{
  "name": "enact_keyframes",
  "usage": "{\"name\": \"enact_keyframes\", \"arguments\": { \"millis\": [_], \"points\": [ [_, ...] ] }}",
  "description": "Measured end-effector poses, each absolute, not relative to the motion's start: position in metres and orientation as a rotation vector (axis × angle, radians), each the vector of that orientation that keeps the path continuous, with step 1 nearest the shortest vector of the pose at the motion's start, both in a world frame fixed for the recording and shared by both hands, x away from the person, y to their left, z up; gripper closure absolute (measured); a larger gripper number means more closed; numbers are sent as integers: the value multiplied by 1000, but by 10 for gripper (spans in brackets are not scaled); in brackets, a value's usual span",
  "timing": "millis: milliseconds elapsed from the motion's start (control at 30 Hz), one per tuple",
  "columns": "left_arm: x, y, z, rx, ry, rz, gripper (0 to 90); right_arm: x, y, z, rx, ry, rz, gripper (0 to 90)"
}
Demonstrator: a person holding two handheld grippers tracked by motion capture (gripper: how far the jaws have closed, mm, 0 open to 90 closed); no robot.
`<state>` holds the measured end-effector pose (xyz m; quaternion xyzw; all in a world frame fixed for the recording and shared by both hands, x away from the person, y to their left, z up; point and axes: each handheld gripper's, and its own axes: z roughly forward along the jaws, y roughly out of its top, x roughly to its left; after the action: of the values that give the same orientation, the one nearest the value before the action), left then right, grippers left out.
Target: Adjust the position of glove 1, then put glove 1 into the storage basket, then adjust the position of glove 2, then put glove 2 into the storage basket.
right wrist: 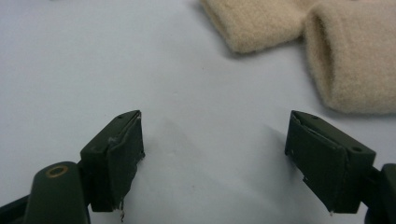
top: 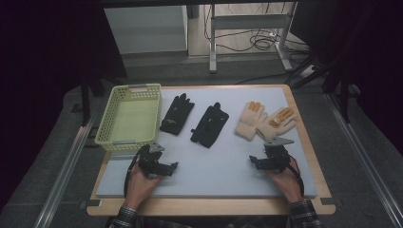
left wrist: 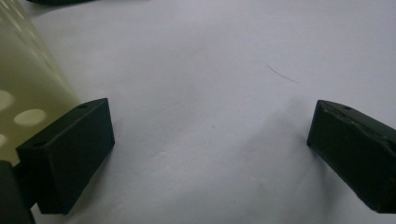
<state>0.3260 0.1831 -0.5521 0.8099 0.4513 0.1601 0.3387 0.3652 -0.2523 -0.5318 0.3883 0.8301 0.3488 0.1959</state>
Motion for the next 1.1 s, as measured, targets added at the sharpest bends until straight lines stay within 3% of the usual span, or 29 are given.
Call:
{"name": "enact_keyframes", "arguments": {
  "millis": [1100],
  "points": [
    [326, 184, -552, 2109, 1173, 417, 11, 366, -252, -531, 1100, 2324, 973, 182]
  ]
}}
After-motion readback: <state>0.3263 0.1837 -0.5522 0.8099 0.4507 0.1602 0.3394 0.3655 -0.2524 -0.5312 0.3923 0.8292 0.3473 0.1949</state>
